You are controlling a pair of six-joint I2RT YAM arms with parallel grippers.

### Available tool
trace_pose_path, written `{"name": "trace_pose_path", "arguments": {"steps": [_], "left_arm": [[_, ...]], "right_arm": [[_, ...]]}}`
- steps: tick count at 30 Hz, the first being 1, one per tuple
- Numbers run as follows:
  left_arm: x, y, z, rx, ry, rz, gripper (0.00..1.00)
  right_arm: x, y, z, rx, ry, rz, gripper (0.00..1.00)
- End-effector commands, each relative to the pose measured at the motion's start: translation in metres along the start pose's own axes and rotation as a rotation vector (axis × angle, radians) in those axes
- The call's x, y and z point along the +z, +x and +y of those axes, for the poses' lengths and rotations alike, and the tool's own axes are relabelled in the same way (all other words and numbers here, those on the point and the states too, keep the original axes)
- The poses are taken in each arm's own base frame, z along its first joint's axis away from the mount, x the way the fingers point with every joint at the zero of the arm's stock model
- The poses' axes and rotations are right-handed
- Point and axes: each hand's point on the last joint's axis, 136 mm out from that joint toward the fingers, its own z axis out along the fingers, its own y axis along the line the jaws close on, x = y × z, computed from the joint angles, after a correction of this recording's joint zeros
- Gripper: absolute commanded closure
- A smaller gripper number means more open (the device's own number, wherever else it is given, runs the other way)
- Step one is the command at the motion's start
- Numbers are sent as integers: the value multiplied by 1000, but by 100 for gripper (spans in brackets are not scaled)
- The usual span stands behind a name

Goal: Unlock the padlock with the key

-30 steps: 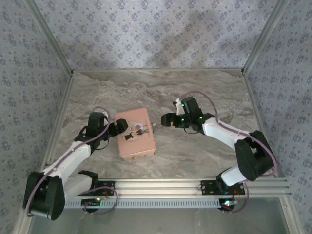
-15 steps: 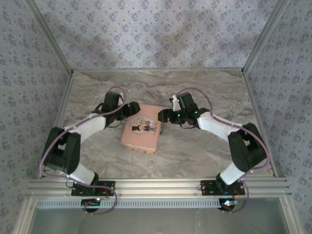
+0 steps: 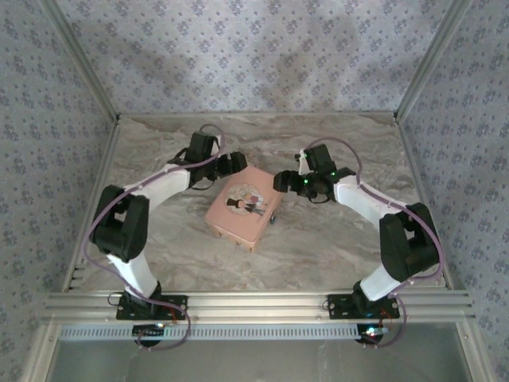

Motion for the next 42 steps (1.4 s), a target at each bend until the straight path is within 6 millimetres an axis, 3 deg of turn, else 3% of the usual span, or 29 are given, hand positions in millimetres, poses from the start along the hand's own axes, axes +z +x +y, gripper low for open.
{"name": "trace_pose_path", "arguments": {"steps": [1, 6, 9, 14, 17, 22, 27, 35, 42], "left_arm": [[-51, 17, 16, 36, -126, -7, 15], [-98, 66, 43, -16, -208, 24, 14], [-117, 96, 50, -47, -223, 40, 13], [-113, 134, 38, -104, -121, 62, 11], [-102, 143, 23, -110, -57, 56, 11], [-85, 126, 7, -76, -19, 2, 11], [-65, 106, -5, -51, -4, -10, 11], [-41, 59, 10, -69, -32, -42, 12], [-23, 17, 17, -38, -64, -38, 12]], "right_arm": [[-13, -19, 2, -63, 10, -27, 17], [-5, -49, 9, -81, -38, -29, 16], [6, -56, 14, -95, -69, 0, 16], [25, -60, 22, -101, -120, 49, 16], [37, -56, 24, -98, -134, 84, 18], [48, -43, 26, -97, -150, 132, 21], [42, -30, 24, -96, -158, 149, 26], [27, -6, 20, -92, -153, 162, 32], [22, 16, 35, -109, -163, 172, 34]]}}
